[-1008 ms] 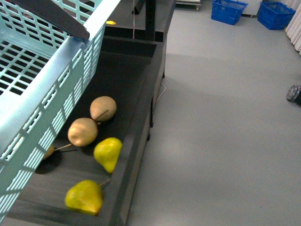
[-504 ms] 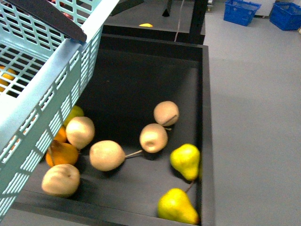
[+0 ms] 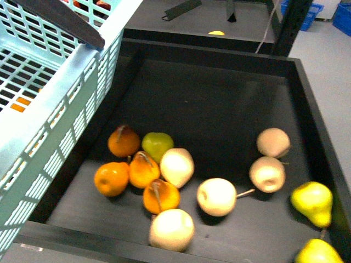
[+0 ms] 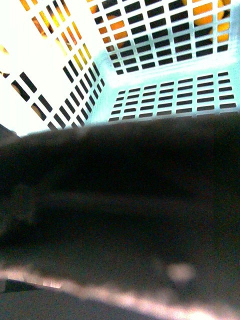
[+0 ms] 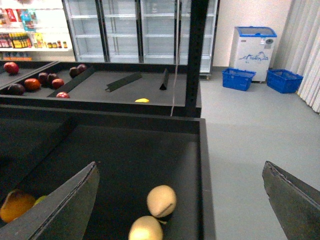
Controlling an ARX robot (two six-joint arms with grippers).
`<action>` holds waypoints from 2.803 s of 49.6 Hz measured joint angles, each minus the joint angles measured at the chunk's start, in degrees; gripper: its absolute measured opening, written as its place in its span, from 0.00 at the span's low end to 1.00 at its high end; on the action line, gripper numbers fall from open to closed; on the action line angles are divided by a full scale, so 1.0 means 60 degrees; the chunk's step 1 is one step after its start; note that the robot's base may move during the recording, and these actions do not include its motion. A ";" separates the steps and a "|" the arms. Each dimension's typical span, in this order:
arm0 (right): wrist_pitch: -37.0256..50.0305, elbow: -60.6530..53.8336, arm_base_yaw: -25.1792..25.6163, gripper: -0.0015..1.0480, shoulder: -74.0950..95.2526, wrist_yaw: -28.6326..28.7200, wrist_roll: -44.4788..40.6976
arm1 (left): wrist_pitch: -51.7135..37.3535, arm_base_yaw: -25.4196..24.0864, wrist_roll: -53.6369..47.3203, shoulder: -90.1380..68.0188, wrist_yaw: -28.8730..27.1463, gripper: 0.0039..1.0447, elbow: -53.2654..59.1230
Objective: Pick mango and avocado into basket
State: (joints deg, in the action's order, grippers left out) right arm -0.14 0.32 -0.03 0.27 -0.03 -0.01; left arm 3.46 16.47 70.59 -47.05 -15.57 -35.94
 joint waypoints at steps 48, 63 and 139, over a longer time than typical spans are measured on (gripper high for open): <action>0.0007 0.0000 0.0000 0.93 -0.0004 0.0000 0.0004 | 0.0000 -0.0004 -0.0011 -0.0011 0.0007 0.05 -0.0007; 0.0007 0.0007 0.0000 0.93 0.0000 -0.0011 0.0004 | 0.0000 -0.0011 -0.0015 -0.0029 -0.0051 0.05 -0.0004; 0.0004 0.0000 0.0018 0.93 -0.0004 0.0022 0.0000 | -0.2914 0.3020 -0.9187 -0.7107 0.4113 0.05 -0.2667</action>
State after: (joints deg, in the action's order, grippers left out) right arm -0.12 0.32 0.08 0.25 0.10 -0.01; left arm -14.02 34.59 15.46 -89.69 9.10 -51.94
